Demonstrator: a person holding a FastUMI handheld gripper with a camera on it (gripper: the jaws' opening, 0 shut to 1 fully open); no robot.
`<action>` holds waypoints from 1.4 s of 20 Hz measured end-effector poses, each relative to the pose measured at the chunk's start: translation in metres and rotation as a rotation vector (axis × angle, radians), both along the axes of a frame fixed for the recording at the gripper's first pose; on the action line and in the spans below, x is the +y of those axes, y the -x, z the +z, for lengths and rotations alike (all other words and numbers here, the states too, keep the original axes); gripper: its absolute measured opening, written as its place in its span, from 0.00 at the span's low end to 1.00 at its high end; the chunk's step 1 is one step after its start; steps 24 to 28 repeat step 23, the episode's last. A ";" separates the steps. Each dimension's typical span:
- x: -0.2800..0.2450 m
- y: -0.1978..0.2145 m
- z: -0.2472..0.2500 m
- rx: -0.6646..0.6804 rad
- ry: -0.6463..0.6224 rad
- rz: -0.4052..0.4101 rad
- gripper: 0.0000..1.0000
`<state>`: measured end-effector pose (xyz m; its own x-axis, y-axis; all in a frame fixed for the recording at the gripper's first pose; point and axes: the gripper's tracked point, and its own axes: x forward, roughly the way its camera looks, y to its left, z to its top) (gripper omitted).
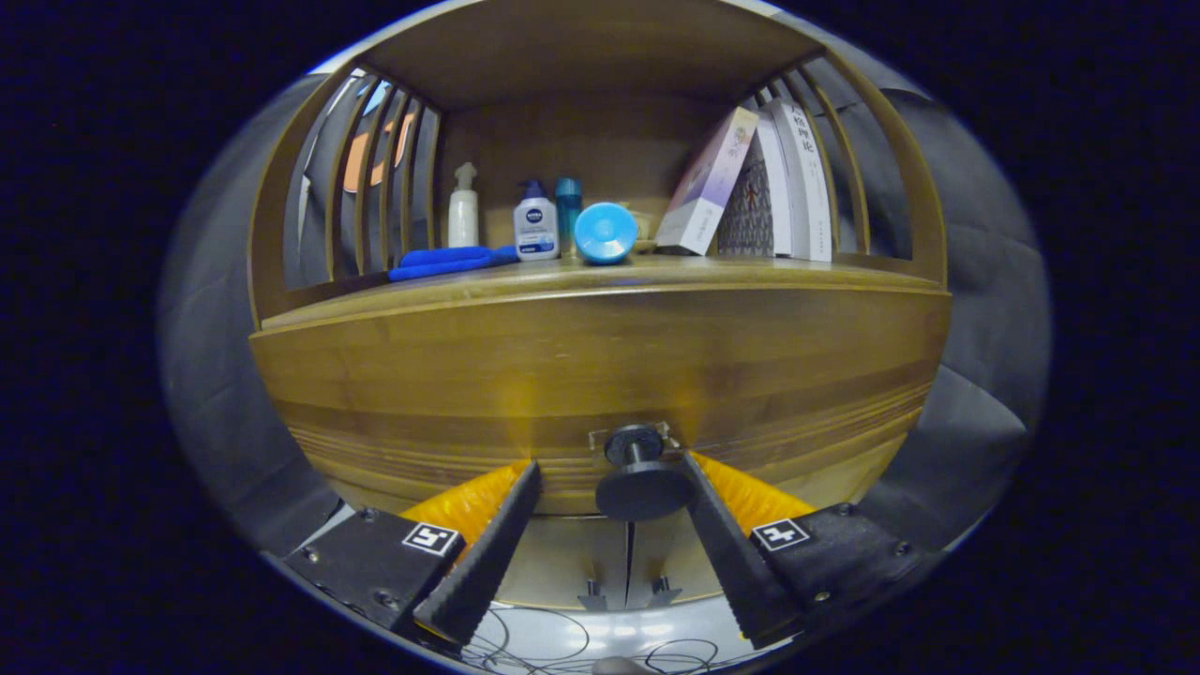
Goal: Pull open the drawer, take out the items inside it, and place them on the countertop above the cabinet.
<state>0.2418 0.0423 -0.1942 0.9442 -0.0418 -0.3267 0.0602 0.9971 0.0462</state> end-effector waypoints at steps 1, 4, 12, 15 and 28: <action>0.000 0.001 0.000 0.011 0.011 0.004 0.99; -0.003 0.004 0.010 -0.005 0.028 0.017 0.99; -0.011 0.097 0.097 -0.152 0.075 0.060 0.99; -0.016 0.141 0.142 -0.241 0.065 0.062 0.99; -0.013 0.204 0.178 -0.344 0.066 0.049 0.99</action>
